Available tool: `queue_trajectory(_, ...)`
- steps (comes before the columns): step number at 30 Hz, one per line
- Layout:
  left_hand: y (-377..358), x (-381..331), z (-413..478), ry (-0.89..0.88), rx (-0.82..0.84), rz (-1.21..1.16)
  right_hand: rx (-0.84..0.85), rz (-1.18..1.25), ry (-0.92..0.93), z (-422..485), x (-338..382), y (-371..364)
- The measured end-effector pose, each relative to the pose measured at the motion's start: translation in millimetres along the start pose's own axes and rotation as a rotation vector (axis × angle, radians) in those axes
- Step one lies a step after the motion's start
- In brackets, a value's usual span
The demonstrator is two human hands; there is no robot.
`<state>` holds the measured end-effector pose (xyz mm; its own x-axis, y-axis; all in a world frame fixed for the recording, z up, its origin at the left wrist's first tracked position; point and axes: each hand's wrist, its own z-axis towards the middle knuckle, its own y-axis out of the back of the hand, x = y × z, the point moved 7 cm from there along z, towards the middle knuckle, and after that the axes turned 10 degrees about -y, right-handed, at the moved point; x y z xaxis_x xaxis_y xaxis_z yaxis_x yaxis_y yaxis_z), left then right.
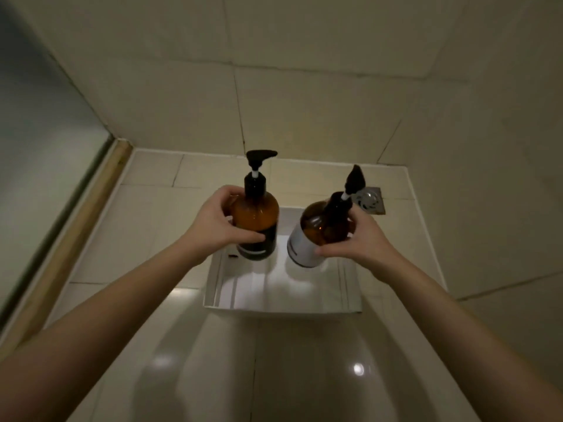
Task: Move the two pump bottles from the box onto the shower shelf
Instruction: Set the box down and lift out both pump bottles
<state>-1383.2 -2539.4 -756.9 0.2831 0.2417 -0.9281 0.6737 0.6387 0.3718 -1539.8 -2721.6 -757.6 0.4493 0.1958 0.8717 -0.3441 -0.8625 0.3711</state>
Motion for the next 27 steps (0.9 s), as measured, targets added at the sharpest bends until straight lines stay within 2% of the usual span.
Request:
queue_trajectory(5, 49, -82, 6, -0.118, -0.058, -0.032, -0.057, 0.085, 0.144, -12, 90, 41)
queue_trajectory(10, 80, -137, 3, -0.169, -0.213, -0.152, -0.191, 0.236, 0.203, -24, 134, 73)
queue_trajectory(19, 95, -166, -3, -0.185, -0.236, -0.169, -0.166, 0.163, 0.232, -36, 174, 94)
queue_trajectory(27, 88, -174, 1, -0.165, -0.236, -0.197, -0.174, 0.099, 0.253, -35, 180, 108)
